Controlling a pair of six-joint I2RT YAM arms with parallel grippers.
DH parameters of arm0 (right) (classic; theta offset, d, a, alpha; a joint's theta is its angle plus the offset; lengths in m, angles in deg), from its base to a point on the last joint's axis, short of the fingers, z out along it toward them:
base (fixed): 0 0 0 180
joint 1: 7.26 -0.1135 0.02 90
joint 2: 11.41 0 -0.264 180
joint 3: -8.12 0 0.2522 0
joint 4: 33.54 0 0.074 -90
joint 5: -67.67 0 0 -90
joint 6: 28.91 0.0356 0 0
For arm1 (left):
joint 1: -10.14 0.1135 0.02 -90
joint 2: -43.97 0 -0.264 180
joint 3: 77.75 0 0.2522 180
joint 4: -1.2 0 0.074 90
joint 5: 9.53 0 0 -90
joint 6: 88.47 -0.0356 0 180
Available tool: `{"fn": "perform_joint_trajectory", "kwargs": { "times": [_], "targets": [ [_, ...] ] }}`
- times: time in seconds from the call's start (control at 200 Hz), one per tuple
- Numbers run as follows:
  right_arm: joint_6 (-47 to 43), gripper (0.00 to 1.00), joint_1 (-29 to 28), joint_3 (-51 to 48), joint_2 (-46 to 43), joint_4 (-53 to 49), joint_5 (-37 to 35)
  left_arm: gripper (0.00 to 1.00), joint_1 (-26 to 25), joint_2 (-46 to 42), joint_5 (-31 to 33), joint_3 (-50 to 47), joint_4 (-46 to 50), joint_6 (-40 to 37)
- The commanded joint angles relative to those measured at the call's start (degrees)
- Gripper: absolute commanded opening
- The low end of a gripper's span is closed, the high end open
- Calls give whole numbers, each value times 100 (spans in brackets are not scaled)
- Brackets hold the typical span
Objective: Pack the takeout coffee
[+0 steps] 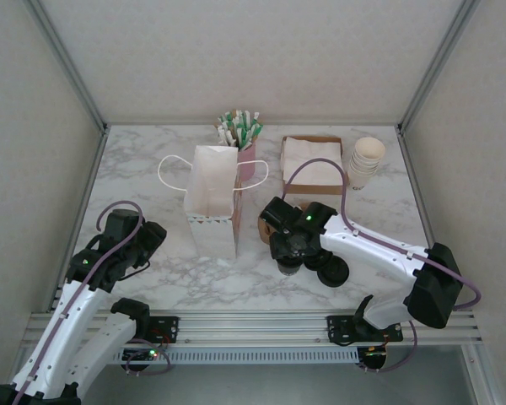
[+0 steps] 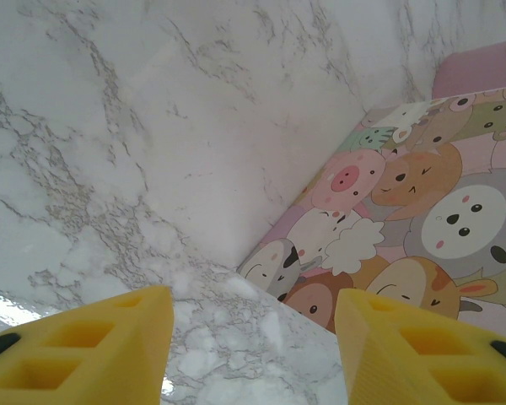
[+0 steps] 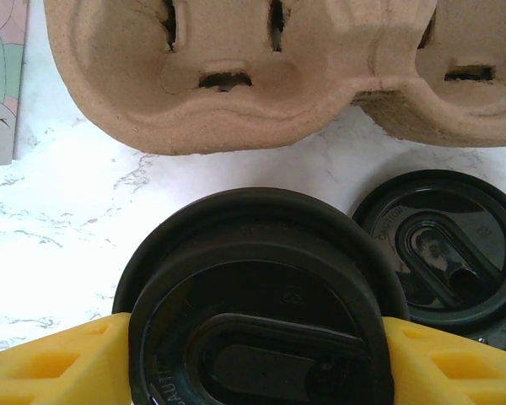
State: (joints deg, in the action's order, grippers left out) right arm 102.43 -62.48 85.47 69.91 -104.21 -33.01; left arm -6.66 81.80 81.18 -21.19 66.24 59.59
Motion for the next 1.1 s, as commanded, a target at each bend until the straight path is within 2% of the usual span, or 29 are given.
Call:
{"fn": "perform_joint_trajectory", "kwargs": {
  "times": [0.0, 0.195, 1.096],
  "targets": [
    [-119, 61, -14, -889, 399, -394, 492, 52, -51, -47, 141, 267, 136, -41],
    [-551, 69, -14, -618, -136, -111, 495, 52, -47, -13, 144, 301, 101, -24],
    [-707, 88, -11, 286, -469, -469, 303, 52, -46, 135, 124, 341, -25, -52]
  ]
}}
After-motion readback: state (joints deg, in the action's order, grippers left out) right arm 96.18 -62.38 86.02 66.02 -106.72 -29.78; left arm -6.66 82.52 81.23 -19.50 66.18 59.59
